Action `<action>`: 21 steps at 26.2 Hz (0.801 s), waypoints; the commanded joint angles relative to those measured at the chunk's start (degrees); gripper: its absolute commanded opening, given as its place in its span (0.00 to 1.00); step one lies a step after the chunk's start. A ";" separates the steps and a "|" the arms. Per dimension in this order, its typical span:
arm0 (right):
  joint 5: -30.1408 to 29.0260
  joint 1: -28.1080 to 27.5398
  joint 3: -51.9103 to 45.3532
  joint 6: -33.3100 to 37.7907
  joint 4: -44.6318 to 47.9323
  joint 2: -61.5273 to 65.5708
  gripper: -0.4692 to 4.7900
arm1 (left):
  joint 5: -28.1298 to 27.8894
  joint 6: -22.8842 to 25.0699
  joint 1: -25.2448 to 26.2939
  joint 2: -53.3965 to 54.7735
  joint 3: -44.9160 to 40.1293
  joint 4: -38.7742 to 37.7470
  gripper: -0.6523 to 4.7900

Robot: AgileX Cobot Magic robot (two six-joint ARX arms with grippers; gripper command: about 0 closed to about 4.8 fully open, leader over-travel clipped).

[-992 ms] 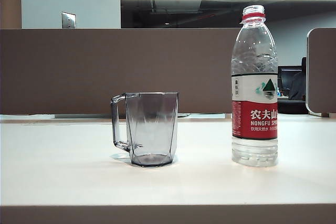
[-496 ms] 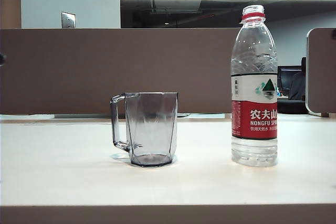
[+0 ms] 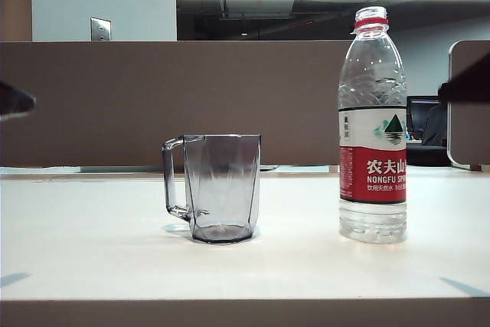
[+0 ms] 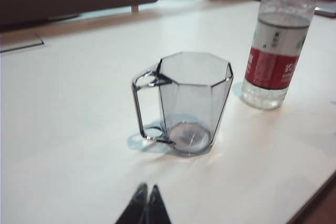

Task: Pick up the mineral water bottle on the table and pour water into the mug until it's half full.

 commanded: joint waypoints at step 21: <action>-0.61 -3.98 2.69 -6.14 60.43 65.02 1.00 | -0.11 0.02 -1.51 6.08 0.17 0.37 0.11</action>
